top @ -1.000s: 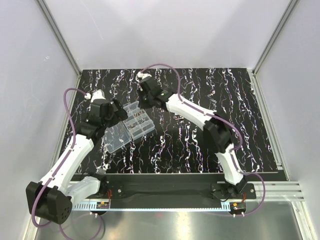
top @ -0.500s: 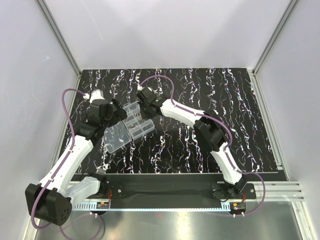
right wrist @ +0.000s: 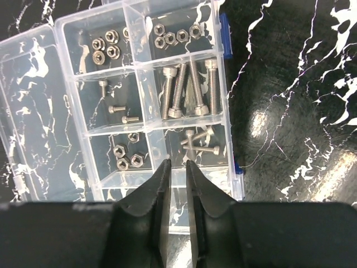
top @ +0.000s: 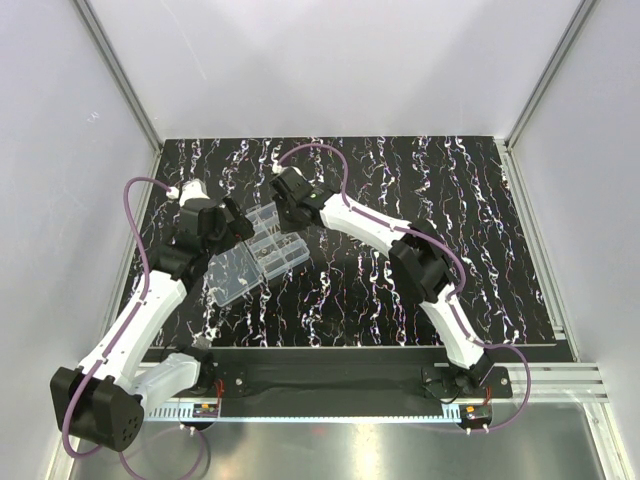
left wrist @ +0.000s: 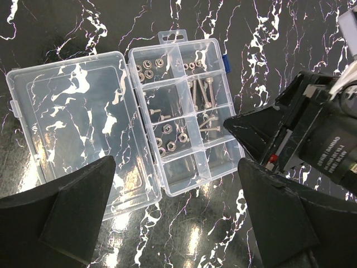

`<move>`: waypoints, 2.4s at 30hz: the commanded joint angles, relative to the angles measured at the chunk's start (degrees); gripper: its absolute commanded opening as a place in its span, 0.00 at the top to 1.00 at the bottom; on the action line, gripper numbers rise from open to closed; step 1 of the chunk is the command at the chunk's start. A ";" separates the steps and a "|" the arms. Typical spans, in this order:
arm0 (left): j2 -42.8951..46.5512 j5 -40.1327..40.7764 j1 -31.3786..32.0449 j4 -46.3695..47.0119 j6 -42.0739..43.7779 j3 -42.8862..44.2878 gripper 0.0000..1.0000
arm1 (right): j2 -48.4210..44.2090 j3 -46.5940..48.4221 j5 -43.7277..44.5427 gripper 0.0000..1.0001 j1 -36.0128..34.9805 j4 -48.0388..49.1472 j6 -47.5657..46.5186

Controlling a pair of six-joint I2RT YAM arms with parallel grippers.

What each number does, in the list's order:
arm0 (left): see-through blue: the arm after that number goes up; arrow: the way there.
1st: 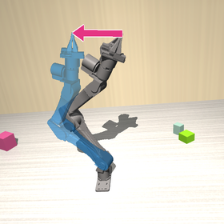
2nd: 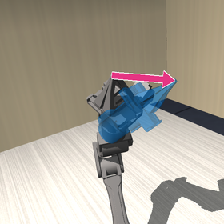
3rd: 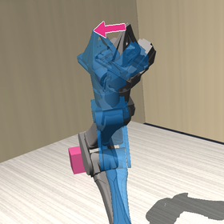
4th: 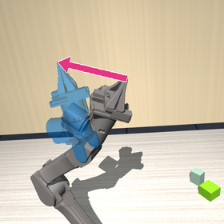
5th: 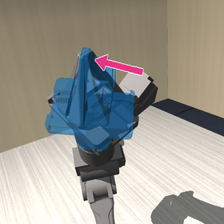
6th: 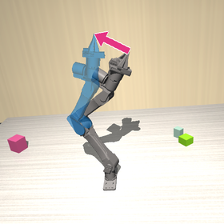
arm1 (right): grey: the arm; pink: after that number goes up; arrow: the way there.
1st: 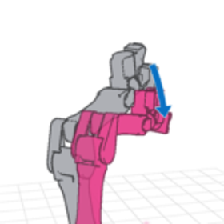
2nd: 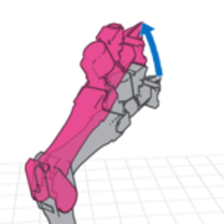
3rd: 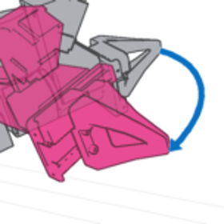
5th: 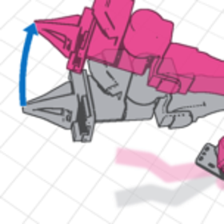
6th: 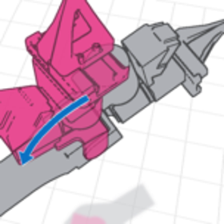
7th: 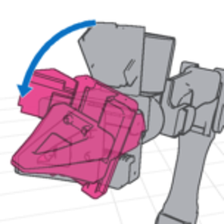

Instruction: Sort the screws and nuts into containers

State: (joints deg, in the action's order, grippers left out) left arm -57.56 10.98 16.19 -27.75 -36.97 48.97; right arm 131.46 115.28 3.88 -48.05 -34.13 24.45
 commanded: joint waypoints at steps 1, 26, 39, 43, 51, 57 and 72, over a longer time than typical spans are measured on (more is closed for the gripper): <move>0.70 1.06 0.16 1.03 0.06 0.16 0.01 | 0.99 4.59 0.78 0.76 -0.46 -2.78 -0.10; -0.45 -0.70 0.16 1.82 0.32 -0.02 0.01 | -27.84 -36.88 17.73 0.57 21.33 -2.00 11.13; -0.80 -0.08 0.25 1.47 0.41 0.25 0.01 | -19.40 -34.34 22.49 0.61 22.48 0.73 14.40; -1.15 -0.17 0.16 1.64 0.41 0.16 0.01 | -19.13 -35.13 22.40 0.62 22.83 1.78 15.01; -1.15 -0.17 0.16 1.38 0.50 0.34 0.01 | -17.73 -34.34 21.79 0.62 23.00 2.05 16.07; -1.33 -0.35 0.16 1.47 0.41 0.25 0.01 | -17.11 -34.60 21.43 0.62 23.09 1.43 16.51; -1.50 0.18 0.25 1.20 0.50 0.34 0.01 | -14.39 -33.37 23.01 0.62 23.00 1.26 16.95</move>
State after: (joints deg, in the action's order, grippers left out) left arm -58.76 10.72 16.19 -27.75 -36.95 48.97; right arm 116.18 80.58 23.81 -25.34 -32.71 40.03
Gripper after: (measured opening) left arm 0.988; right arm 0.379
